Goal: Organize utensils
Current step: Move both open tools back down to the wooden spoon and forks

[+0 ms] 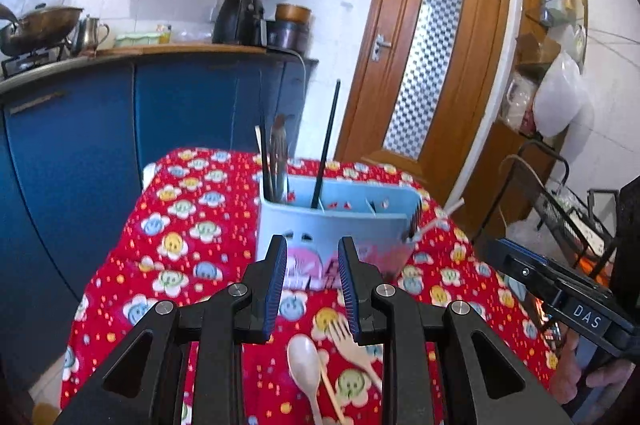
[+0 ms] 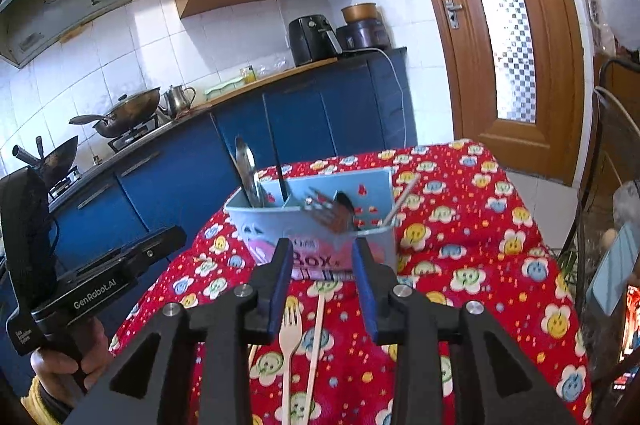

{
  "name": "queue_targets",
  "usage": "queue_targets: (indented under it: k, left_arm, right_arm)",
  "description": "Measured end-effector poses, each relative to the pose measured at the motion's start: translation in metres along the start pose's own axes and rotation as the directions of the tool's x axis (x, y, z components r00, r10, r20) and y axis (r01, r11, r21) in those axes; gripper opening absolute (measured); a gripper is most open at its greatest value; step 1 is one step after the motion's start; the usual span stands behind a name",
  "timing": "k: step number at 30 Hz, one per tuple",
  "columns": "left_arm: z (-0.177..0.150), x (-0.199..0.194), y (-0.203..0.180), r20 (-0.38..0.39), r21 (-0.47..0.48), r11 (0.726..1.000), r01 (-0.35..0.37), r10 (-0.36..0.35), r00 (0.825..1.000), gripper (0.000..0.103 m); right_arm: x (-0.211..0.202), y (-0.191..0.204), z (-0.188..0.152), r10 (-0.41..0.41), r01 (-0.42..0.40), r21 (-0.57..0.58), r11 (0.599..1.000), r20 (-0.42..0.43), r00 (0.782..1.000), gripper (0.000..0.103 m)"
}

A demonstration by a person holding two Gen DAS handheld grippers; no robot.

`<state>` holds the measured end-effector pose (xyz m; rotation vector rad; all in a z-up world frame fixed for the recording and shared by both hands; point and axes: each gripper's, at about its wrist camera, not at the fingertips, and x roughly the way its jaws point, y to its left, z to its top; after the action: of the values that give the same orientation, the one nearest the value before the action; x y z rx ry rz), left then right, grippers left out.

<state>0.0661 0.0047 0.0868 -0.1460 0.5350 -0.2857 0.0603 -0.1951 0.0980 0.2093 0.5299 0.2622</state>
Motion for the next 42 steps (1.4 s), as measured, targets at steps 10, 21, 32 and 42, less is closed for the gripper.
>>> queue_targets:
  k: [10,21,32,42]
  left_arm:
    - [-0.028,0.020,0.010,-0.138,-0.018,1.000,-0.006,0.003,0.990,0.027]
    - [-0.052,0.039,0.013,-0.263,-0.013,1.000,-0.017,0.013,0.965,0.027]
    - [-0.068,0.058,0.011,-0.368,-0.001,1.000,-0.014,0.013,0.930,0.027]
    - [-0.075,0.077,0.015,-0.417,-0.001,0.999,-0.038,0.034,0.908,0.027]
  right_arm:
    - [0.013,-0.015,-0.033,-0.010,0.013,0.036,0.999,-0.085,0.996,0.037]
    - [0.023,-0.030,-0.056,-0.012,0.023,0.077,0.997,-0.150,0.989,0.042]
    - [0.027,-0.043,-0.065,-0.013,0.032,0.109,0.994,-0.175,0.984,0.043]
    - [0.027,-0.048,-0.067,-0.011,0.033,0.120,0.992,-0.176,0.984,0.043]
